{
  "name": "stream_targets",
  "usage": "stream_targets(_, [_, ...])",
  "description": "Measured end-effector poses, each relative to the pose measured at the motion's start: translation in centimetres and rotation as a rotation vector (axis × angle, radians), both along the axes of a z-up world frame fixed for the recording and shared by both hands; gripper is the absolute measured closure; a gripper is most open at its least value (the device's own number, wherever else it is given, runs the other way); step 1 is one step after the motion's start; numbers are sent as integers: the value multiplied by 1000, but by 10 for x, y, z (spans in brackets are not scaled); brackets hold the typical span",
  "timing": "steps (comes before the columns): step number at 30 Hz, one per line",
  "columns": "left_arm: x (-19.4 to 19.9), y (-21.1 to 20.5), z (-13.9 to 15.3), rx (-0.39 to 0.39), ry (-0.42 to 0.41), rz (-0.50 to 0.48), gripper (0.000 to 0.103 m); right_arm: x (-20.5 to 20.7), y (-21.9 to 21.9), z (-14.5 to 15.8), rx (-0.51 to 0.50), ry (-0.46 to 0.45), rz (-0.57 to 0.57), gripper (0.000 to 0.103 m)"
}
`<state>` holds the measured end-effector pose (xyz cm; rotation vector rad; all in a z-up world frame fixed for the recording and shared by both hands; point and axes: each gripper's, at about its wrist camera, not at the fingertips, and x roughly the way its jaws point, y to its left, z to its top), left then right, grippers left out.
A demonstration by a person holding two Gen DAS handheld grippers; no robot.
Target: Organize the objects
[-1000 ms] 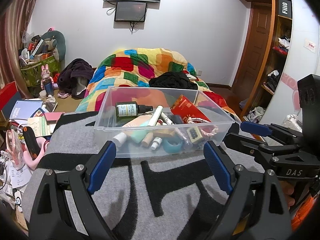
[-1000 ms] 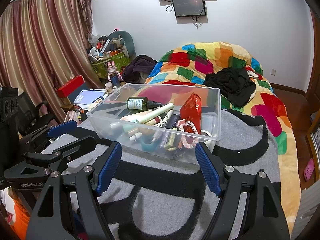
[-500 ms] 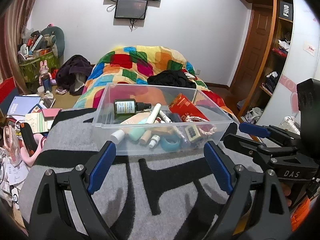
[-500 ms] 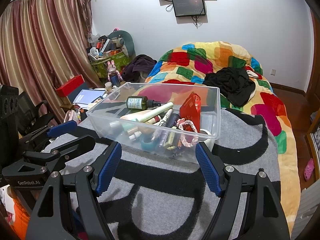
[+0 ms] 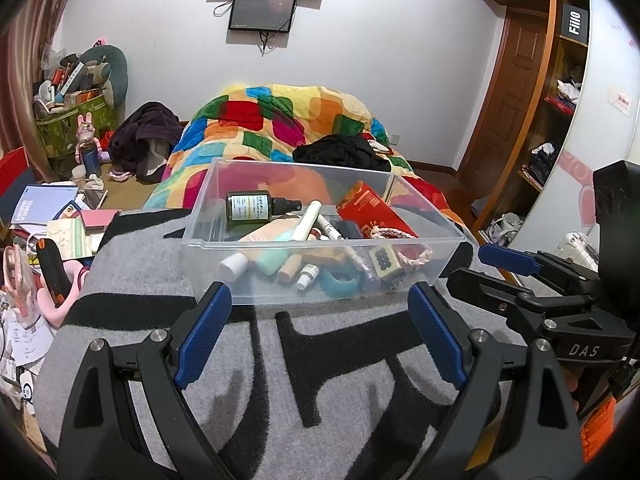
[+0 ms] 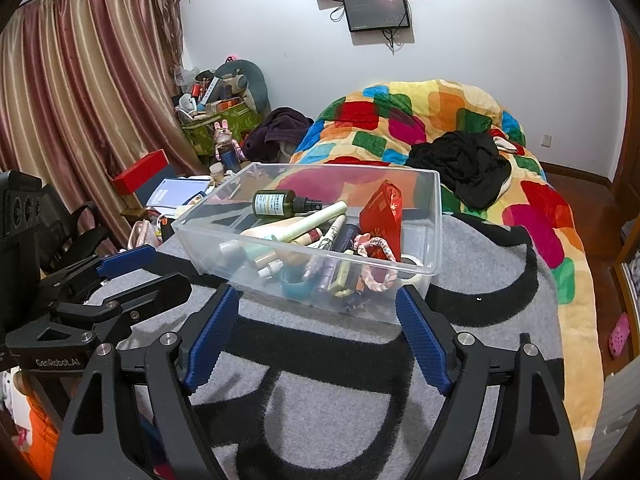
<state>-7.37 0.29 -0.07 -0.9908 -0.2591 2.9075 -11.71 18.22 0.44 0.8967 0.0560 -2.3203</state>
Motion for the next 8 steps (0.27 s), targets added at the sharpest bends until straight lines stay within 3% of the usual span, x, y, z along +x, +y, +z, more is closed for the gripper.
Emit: stream_targets(8, [2,0,3,-15,14,4,8,-1,0,0,1,0,-1,22])
